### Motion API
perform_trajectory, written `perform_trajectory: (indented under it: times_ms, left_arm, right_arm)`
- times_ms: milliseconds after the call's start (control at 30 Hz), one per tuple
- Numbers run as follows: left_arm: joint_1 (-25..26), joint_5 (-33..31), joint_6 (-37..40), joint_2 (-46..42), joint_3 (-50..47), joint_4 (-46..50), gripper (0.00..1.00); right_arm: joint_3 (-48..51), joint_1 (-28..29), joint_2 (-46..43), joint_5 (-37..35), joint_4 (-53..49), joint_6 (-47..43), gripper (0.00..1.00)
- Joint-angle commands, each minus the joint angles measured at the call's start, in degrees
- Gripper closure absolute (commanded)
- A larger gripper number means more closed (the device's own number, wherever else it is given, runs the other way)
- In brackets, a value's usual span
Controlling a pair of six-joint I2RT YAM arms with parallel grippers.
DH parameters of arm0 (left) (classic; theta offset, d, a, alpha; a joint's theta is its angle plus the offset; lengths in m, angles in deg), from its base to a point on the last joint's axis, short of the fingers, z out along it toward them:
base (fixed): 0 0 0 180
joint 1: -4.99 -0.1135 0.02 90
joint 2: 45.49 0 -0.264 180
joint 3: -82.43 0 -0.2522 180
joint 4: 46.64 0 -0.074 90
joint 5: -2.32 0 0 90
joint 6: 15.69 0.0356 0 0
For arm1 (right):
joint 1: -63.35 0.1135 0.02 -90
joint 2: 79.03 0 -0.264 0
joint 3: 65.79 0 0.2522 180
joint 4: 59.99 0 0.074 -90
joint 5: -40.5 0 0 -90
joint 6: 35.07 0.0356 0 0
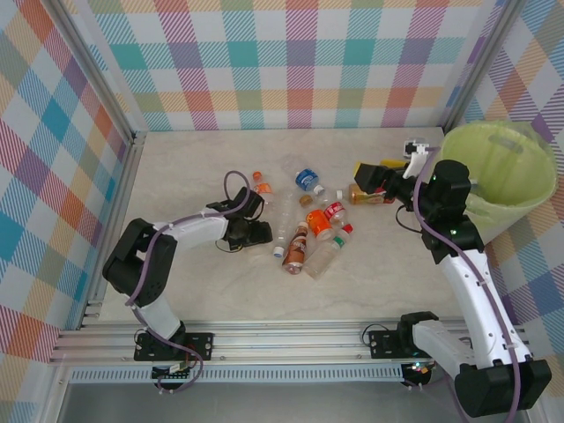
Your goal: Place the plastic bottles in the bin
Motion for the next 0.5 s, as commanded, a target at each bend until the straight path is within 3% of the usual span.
perform_trajectory:
  times_ms: [0, 333, 467]
  left_arm:
    - [0.6, -0.98, 1.57, 0.93, 1.47, 1.97, 0.31]
    - [0.59, -3.62, 4.35, -11.05, -6.54, -5.52, 0.55]
    - [0.6, 1.95, 9.03, -21.33, -12.78, -17.07, 0.58]
  right_arm:
    - [-0.62, 0.43, -0.9, -0.24, 1.06, -1.65, 0.0]
    - [0.4, 1.82, -1.46, 3.63, 1.66, -2.45, 0.01]
    - [0.17, 4.63, 0.43, 5.04, 3.41, -3.13, 0.0]
